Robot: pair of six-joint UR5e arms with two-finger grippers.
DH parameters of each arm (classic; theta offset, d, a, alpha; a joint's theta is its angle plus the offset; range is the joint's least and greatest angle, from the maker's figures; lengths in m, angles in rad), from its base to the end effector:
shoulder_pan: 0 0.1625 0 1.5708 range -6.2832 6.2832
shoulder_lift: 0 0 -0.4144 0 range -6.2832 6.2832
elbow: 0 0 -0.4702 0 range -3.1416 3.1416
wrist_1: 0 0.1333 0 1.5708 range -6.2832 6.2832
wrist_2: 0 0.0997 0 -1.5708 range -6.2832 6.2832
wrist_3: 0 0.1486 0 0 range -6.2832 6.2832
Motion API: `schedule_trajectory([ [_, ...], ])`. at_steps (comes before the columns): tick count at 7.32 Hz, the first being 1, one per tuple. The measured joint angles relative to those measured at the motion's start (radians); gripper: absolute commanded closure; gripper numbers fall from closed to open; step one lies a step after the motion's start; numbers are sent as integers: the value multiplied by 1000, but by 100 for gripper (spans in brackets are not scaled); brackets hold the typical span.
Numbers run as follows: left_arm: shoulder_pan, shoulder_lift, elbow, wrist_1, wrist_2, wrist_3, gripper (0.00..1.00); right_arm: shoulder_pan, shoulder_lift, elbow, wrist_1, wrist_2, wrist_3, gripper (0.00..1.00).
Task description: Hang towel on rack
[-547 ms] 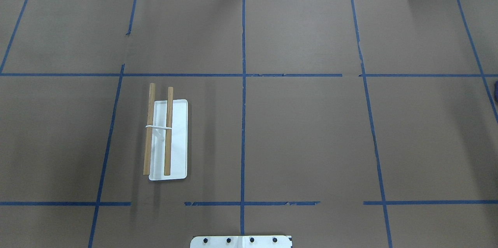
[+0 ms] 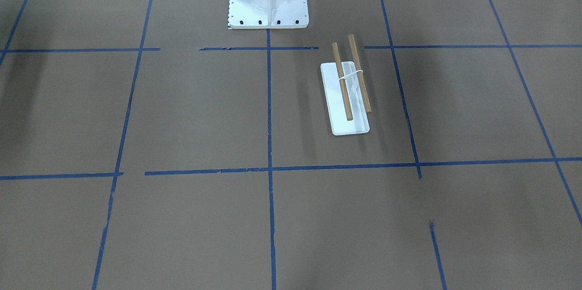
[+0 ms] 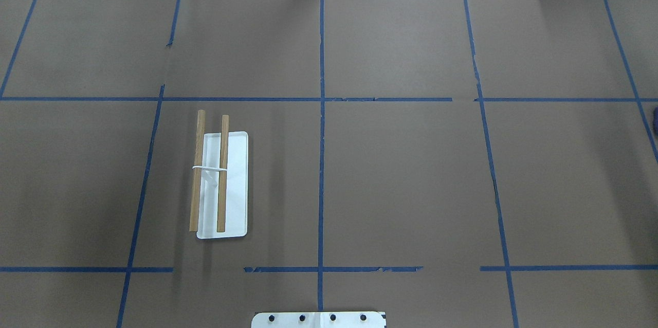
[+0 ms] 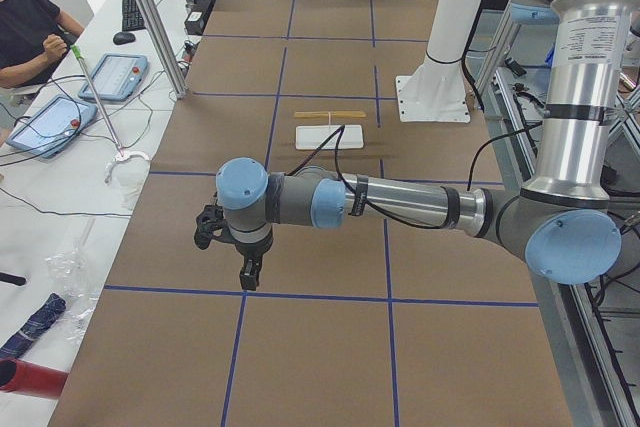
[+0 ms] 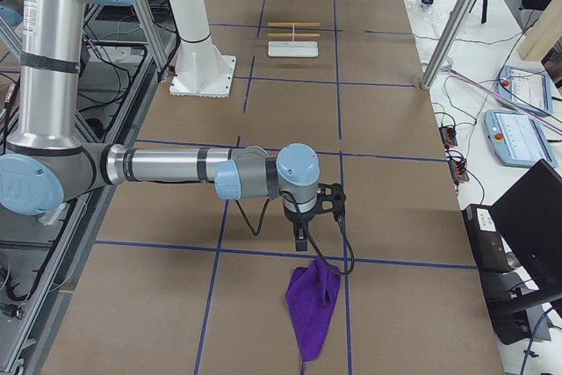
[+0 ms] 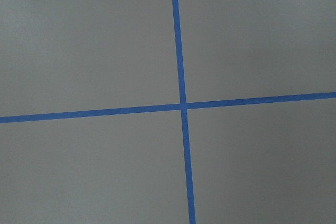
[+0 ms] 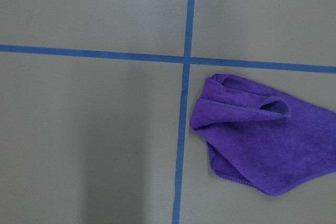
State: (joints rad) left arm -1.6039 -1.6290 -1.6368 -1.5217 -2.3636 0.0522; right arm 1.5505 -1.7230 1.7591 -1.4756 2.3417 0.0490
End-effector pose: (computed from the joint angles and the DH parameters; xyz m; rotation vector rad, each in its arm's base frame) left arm -0.0472 -0.5967 0.6145 0.1049 0.7887 0.0479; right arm 0.0192 -0.5204 0.6478 0.0980 -0.7736 -0.0234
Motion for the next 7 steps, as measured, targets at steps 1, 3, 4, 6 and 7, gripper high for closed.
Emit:
schedule_trajectory([
  [1,0,-1,-2,0,-1,0,0,0,6,-24,13,5,1,0],
  [3,1,-1,-4,0,-2,0,0,-1,11,-100,71,7,-3,0],
  [4,1,-2,-4,-1,-2,0,0,-2,14,-179,176,5,-6,0],
  [6,2,-2,-5,-2,-2,0,0,-10,64,-413,434,3,-12,0],
  [7,2,-2,-5,-3,-2,0,0,-28,92,-494,504,3,-14,0],
])
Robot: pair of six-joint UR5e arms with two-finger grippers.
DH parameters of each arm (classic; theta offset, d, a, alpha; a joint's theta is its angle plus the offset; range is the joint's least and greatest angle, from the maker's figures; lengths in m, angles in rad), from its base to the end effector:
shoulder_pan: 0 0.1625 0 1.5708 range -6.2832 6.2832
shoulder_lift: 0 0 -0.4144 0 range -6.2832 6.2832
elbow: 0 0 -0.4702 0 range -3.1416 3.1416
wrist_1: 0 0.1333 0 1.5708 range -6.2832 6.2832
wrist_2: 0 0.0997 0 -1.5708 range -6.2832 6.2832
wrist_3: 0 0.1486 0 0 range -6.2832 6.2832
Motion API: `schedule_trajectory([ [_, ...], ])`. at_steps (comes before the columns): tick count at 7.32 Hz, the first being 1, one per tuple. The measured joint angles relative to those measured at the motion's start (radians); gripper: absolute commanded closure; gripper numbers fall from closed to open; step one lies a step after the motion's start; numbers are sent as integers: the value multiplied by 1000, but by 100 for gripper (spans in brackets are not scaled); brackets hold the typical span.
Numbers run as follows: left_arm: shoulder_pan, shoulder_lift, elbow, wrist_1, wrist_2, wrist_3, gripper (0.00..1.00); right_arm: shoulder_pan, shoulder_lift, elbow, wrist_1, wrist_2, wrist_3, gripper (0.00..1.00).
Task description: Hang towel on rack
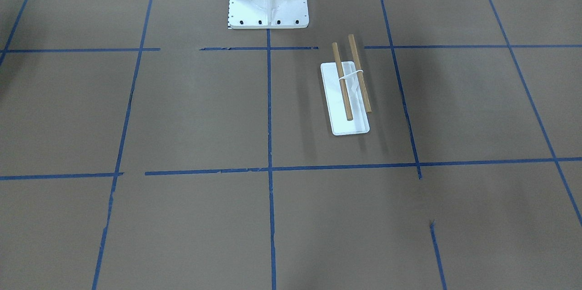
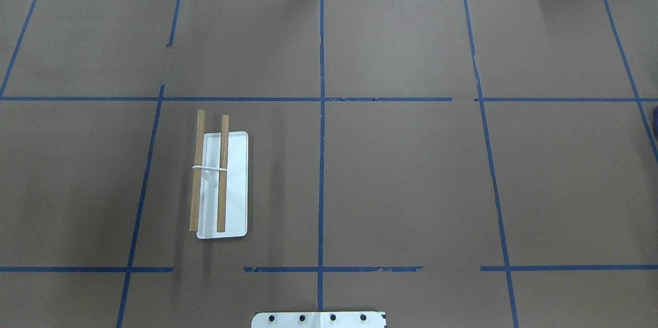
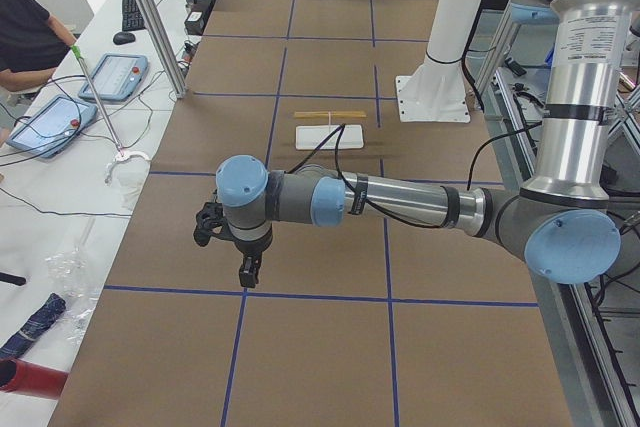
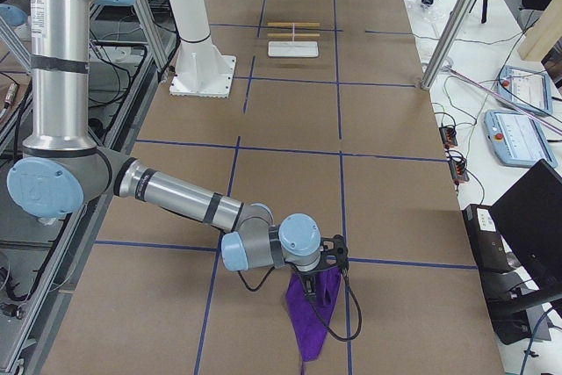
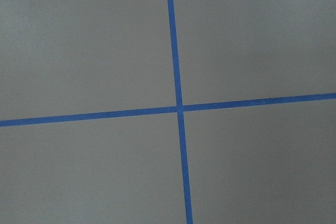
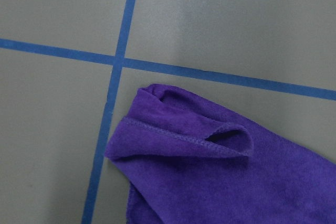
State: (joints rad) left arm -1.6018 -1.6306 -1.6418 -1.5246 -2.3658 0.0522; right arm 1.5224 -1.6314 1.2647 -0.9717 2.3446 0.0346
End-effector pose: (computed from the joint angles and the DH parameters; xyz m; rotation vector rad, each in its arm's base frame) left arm -0.0458 -0.5980 0.6101 0.1131 0.7906 0.0537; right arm 0.0035 -0.5361 0.8252 0.1885 -0.7788 -0.1030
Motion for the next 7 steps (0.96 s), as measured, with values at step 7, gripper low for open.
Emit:
schedule_trajectory([
  [7,0,0,1,-3,-1,0,0,-122,75,-176,41,-87,-179,0],
])
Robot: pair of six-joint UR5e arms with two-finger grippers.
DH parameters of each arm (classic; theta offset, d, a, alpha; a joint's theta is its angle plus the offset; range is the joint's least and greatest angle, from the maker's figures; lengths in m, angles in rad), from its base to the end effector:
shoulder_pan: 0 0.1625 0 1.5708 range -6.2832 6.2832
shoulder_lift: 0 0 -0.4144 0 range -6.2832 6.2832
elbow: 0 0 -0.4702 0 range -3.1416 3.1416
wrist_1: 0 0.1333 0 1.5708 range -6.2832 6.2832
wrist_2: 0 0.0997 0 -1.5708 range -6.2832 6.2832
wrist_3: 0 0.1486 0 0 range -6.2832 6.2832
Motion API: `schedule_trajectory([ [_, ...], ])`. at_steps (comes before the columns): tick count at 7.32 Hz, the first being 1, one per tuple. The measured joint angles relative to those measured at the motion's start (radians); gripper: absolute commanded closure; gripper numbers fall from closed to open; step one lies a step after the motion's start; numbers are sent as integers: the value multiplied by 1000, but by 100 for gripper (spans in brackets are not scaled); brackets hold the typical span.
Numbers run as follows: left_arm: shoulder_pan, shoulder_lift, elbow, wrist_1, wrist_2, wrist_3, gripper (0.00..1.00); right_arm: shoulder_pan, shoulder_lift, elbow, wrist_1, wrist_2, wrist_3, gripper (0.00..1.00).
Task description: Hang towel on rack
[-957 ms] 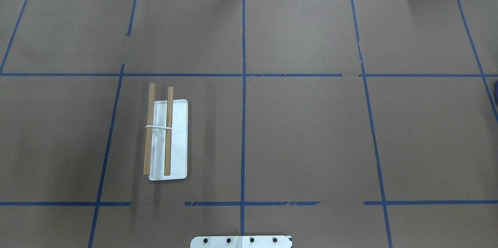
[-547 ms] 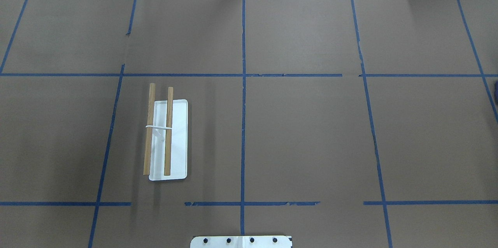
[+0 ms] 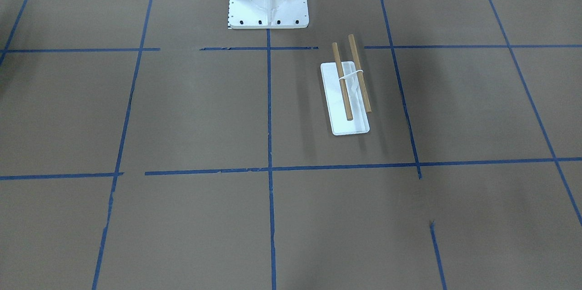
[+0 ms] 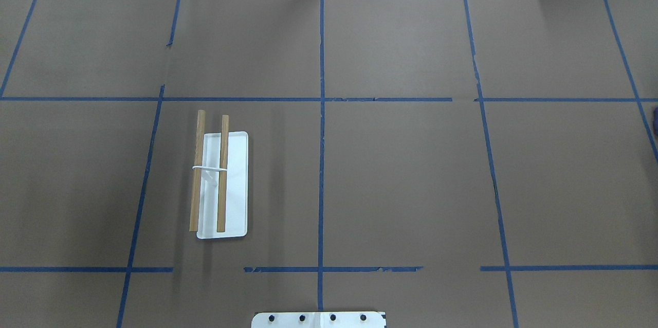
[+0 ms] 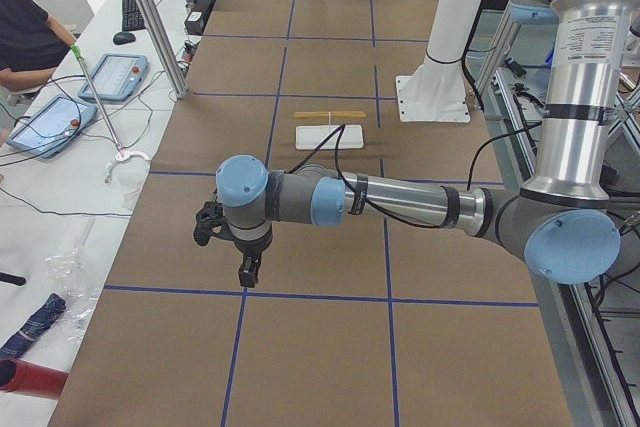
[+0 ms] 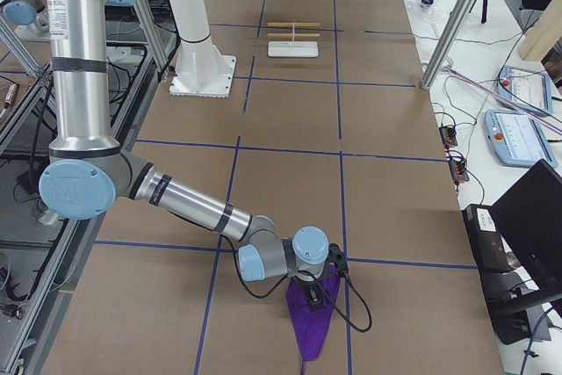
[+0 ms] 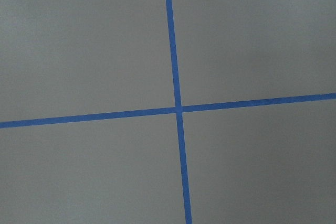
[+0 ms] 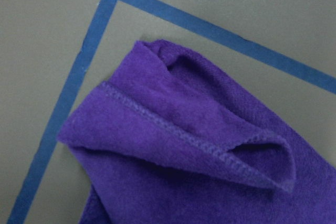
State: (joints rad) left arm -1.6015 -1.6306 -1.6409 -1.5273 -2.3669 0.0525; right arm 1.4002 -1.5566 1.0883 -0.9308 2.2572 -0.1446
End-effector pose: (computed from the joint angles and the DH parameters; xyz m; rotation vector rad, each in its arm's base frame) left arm -0.0455 -0.5982 0.6102 0.1148 0.7916 0.0550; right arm -0.0537 -0.5421 0.8853 0.1568 -0.6906 -0.3609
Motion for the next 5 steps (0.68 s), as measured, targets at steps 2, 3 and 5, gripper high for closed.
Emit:
schedule_trajectory([
  [2,0,-1,0,0,0,0,0,-3,12,-29,0,0,-8,27],
  [3,0,-1,-1,-1,0,0,0,-4,13,-33,0,2,-7,77],
  [5,0,-1,-2,-2,0,1,0,-4,16,-33,0,7,-11,100],
])
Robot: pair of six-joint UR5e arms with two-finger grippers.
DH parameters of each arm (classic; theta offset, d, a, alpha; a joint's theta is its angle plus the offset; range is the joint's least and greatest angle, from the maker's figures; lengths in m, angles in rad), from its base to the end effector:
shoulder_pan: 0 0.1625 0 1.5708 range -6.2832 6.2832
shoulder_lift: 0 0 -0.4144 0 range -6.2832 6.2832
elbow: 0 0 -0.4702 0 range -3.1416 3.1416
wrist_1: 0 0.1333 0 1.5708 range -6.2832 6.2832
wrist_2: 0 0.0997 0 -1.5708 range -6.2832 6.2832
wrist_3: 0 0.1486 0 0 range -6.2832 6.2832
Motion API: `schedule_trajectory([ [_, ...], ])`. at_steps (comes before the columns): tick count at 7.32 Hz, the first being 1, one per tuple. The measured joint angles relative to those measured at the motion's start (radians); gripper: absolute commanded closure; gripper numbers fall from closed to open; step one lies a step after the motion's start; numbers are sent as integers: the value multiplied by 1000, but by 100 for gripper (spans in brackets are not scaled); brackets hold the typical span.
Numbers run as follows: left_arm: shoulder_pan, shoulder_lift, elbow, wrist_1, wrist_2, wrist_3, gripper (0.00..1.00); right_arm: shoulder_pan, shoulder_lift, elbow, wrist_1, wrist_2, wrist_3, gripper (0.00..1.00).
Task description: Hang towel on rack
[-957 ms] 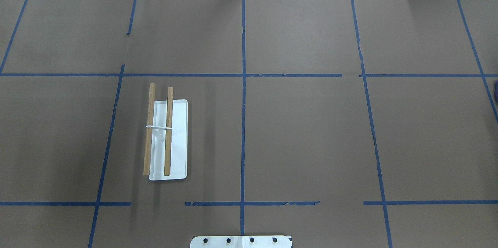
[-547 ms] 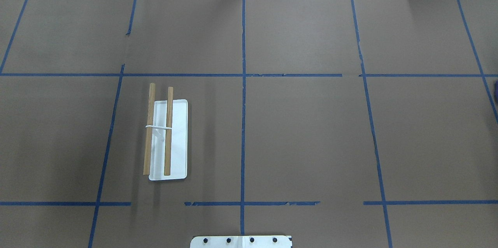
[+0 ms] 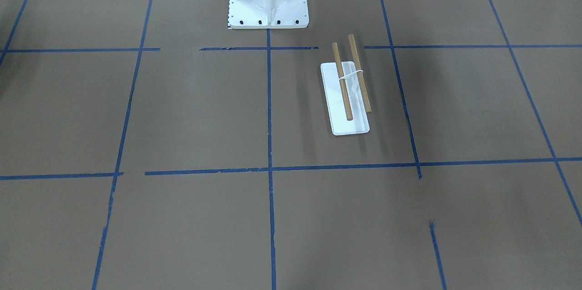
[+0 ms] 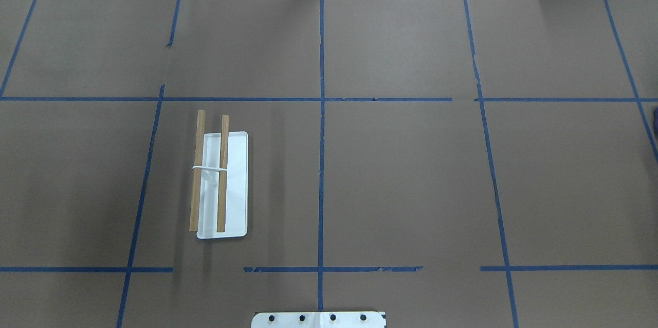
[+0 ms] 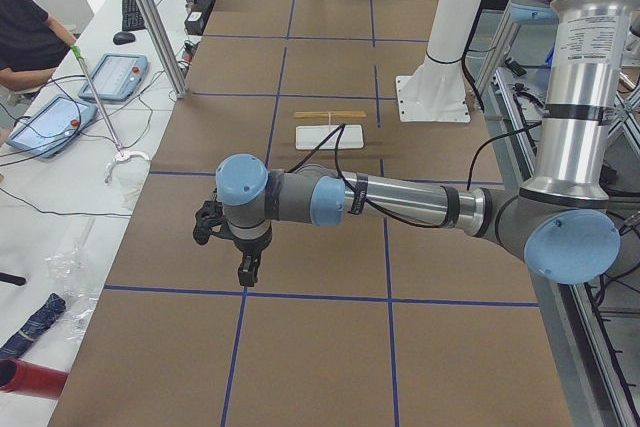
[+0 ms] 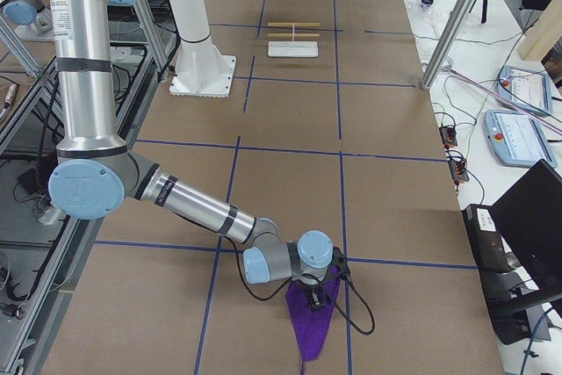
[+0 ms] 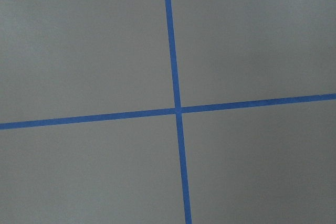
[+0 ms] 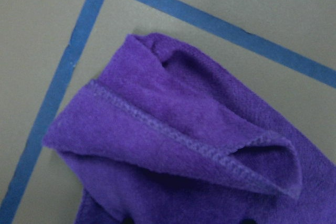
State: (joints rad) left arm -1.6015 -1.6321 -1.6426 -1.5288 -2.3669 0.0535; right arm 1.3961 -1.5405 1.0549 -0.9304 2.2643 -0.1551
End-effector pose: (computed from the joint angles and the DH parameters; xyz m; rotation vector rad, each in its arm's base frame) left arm -0.0455 -0.5991 0.6082 0.1197 0.7913 0.0578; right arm -0.0569 -0.5429 0.8937 0.1426 -0.6976 -0.3695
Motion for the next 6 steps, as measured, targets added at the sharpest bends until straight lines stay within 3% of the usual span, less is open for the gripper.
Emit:
schedule_trajectory([
  [6,0,0,-25,-1,1,0,0,45,40,48,-3,116,-2,100],
])
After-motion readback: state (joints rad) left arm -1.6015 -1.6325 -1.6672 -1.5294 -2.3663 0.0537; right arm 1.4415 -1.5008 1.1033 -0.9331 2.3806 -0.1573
